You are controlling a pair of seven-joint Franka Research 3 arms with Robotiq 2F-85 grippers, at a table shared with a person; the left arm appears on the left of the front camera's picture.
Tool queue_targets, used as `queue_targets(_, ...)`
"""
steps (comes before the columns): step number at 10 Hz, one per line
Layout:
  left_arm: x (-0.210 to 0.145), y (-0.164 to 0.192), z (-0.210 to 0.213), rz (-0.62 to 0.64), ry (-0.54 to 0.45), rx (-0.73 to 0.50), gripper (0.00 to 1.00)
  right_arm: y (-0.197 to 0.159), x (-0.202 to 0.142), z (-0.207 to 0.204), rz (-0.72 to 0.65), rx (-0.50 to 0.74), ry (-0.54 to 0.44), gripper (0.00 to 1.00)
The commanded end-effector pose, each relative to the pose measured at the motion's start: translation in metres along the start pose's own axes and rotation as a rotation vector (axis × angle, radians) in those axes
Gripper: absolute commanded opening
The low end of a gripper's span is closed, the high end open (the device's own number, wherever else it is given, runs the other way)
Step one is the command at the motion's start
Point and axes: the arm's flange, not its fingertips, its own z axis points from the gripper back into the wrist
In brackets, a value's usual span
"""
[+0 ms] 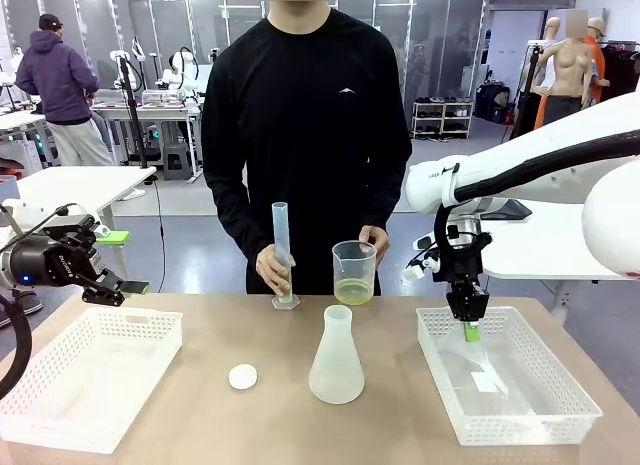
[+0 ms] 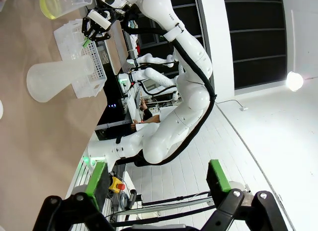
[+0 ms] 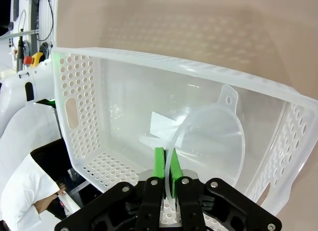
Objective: Prepare the solutions needed for the experiment.
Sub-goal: Pick up the Plastic Funnel and insert it into the Big flask.
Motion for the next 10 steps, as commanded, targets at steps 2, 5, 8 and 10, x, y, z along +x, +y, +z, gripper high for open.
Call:
queue_targets(2,0.001,-0.002,0.000,0.004,0.003,-0.002,1.00,0.034,0.009,0.014,-0.049,-0.046,0.034,0.00)
queue_targets(5,0.001,-0.002,0.000,0.004,0.003,-0.002,1.00,0.108,0.028,0.055,-0.150,-0.223,0.083,0.00)
queue_targets(8,0.001,-0.002,0.000,0.004,0.003,-0.002,1.00,0.201,0.046,0.087,-0.279,-0.596,0.089,0.00)
queue_targets(10,0.001,-0.002,0.000,0.004,0.003,-0.002,1.00,0.250,0.056,0.087,-0.268,-0.784,0.066,0.00)
